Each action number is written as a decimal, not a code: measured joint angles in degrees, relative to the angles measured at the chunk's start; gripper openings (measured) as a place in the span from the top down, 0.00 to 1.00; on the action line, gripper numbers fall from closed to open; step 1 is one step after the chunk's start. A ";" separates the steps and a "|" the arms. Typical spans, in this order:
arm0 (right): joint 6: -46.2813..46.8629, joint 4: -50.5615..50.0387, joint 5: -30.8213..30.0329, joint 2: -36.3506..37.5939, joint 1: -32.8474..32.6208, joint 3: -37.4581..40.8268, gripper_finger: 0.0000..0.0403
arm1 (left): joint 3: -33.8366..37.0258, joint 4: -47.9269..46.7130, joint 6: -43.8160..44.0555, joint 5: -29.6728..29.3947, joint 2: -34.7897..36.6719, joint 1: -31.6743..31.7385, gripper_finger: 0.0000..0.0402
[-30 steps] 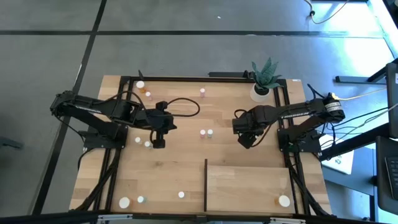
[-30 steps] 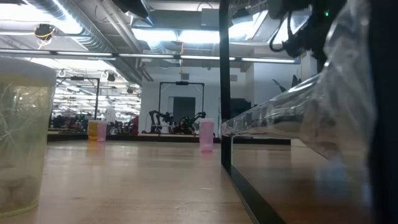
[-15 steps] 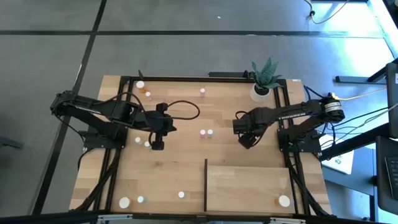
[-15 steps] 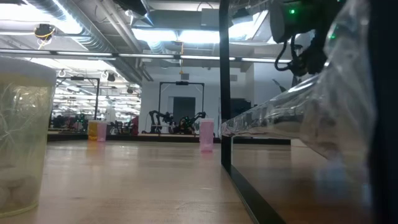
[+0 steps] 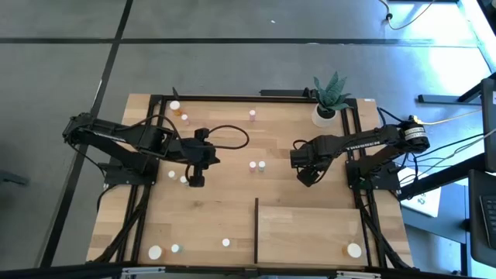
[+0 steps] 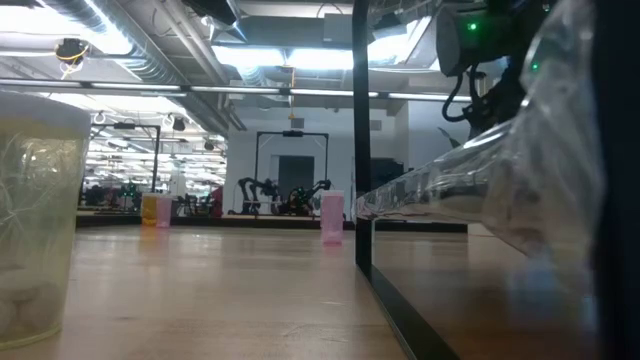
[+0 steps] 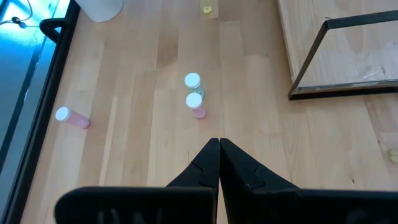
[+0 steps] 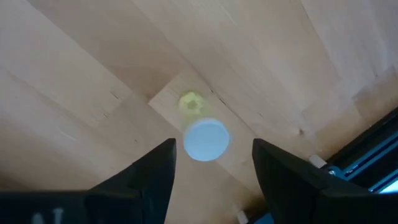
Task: Pick and place medicine bottles onto shelf by color
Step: Put the middle right yellow pill bottle on the shelf
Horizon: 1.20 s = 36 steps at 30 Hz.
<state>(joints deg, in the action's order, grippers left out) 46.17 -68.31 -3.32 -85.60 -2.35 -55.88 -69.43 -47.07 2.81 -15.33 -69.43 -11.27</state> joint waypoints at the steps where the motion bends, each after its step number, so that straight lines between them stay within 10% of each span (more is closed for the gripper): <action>1: 0.00 0.16 0.01 0.00 0.00 0.00 0.47 | 0.00 0.00 0.00 0.00 0.00 -0.02 1.00; 36: 0.17 3.51 1.08 -0.04 0.00 3.46 0.47 | 0.00 -0.02 0.00 -0.04 0.00 -0.01 1.00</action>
<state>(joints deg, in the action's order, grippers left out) 46.35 -64.80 -2.24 -85.65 -2.35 -52.42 -69.43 -47.09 2.81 -15.38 -69.43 -11.28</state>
